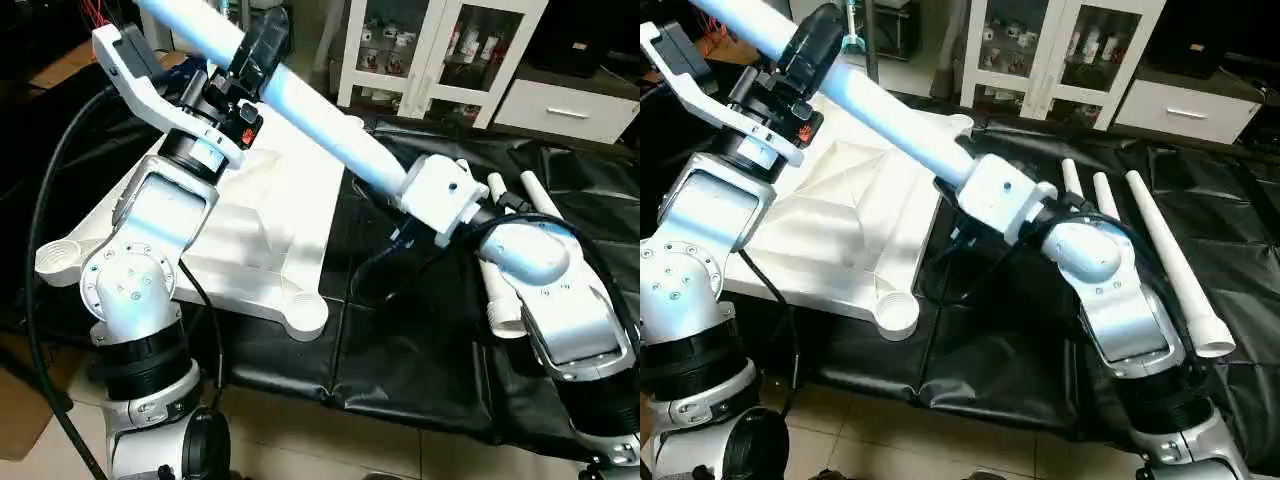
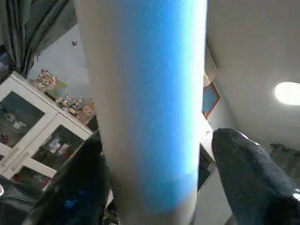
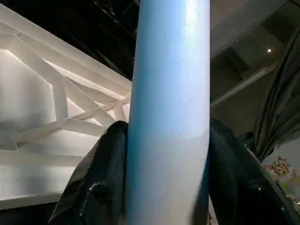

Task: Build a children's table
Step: Pick table leg

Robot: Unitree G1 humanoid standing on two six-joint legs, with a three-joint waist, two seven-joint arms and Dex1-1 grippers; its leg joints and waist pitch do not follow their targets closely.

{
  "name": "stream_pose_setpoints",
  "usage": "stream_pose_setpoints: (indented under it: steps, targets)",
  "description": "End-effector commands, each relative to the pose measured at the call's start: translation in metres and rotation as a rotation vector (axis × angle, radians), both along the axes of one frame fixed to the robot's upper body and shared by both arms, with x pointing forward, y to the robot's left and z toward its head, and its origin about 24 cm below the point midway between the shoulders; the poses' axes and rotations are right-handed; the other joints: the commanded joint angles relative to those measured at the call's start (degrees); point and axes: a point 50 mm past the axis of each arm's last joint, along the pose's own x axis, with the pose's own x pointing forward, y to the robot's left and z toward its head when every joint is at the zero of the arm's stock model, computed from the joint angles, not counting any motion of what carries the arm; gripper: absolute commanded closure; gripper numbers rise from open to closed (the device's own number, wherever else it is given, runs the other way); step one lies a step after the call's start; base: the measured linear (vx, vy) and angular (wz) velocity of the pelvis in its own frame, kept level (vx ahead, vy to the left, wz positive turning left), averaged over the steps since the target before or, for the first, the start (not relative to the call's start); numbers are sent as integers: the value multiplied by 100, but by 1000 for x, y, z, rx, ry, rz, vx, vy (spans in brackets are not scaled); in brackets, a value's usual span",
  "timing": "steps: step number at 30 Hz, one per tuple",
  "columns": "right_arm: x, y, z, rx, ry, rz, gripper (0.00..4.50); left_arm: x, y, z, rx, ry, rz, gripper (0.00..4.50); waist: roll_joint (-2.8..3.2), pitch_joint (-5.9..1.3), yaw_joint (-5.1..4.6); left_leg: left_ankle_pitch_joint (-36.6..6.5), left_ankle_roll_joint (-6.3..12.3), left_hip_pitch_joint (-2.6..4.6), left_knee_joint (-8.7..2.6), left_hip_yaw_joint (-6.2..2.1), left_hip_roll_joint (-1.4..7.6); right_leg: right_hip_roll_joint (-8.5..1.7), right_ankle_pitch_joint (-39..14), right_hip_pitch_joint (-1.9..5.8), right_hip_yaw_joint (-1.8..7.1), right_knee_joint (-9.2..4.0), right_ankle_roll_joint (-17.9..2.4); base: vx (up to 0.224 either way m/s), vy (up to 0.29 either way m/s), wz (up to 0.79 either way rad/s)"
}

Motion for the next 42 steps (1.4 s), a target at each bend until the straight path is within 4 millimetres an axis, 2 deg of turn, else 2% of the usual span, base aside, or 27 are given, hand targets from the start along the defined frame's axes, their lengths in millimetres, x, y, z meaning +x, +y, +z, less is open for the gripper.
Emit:
stream_pose_setpoints:
  steps: [1,3,6,7,12,18,24,25,26,27,30,31,34,37,39,40,42]
  targets:
    - [-4,2,5,-8,-37,22,259,0,-3,2,-7,6,-14,137,52,-397,-12,-239,112,91,-419,-150,307,-381,-31,344,298,-347,-1196,0,0,0]
    - [-4,1,5,-8,-38,21,259,0,-3,1,-8,9,-18,158,45,-397,-11,-271,103,86,-418,-148,305,-383,-71,350,302,-351,-1192,0,0,0]
    - [-5,2,4,-8,-38,21,259,0,-3,1,-7,13,-11,167,45,-394,-12,-300,86,94,-421,-150,308,-380,-133,343,299,-355,-1173,0,0,0]
    - [-5,2,4,-8,-38,21,259,0,-2,0,-7,14,-9,189,53,-389,-11,-313,82,99,-426,-153,312,-381,-156,339,298,-358,-1171,0,0,0]
    - [-5,2,5,-7,-43,21,259,0,-1,-1,-14,24,-3,221,27,-386,-19,-373,51,101,-426,-151,309,-379,-252,342,299,-368,-1134,0,0,0]
    - [-4,2,6,-5,-48,21,259,1,0,0,-29,27,12,272,35,-393,-11,-321,47,100,-422,-153,305,-379,-220,344,299,-357,-1117,0,0,0]
    - [-3,2,6,7,-44,11,259,1,4,5,-52,9,40,282,35,-392,-12,-296,82,92,-419,-152,302,-381,-203,348,300,-359,-1118,0,0,0]
    - [-3,2,6,8,-45,10,224,1,4,5,-53,8,40,282,35,-396,-12,-291,76,98,-418,-153,305,-378,-198,345,297,-357,-1116,0,0,0]
    - [-2,3,7,18,-44,6,203,1,6,6,-61,0,46,282,53,-393,-9,-294,67,99,-420,-155,304,-377,-198,344,297,-355,-1119,0,0,0]
    - [-2,3,7,23,-43,5,189,2,7,7,-66,0,53,282,45,-394,-15,-317,60,99,-422,-153,304,-374,-212,343,295,-359,-1115,0,0,0]
    - [-2,3,7,28,-42,3,182,2,9,8,-67,-6,59,282,52,-395,-15,-322,38,101,-423,-158,302,-374,-191,349,295,-357,-1106,0,0,0]
    - [-3,3,7,28,-44,1,157,2,9,8,-68,-7,60,283,51,-395,-17,-327,29,97,-422,-156,297,-371,-191,350,296,-358,-1094,0,0,0]
    - [-4,3,13,67,-92,-6,145,3,13,13,-42,-51,130,283,76,-398,-19,-304,30,104,-428,-162,306,-372,-140,339,293,-363,-1074,0,0,0]
    - [-6,4,18,99,-125,-1,107,5,15,15,-20,-66,175,283,82,-401,-24,-289,12,111,-427,-162,305,-373,-72,343,294,-353,-1054,0,0,0]
    - [-10,8,23,138,-144,29,97,8,17,16,-14,-67,222,283,99,-406,-23,-317,10,114,-428,-164,309,-375,-44,342,295,-349,-1043,0,0,0]
    - [-15,12,22,147,-127,73,85,11,22,16,-17,-58,271,283,133,-408,-10,-305,-9,120,-430,-170,307,-378,13,344,295,-335,-1054,0,0,0]
    - [-24,19,20,156,-108,135,66,16,28,17,-22,-40,332,283,128,-400,-10,-401,12,124,-443,-172,303,-359,15,346,291,-360,-1030,0,0,0]
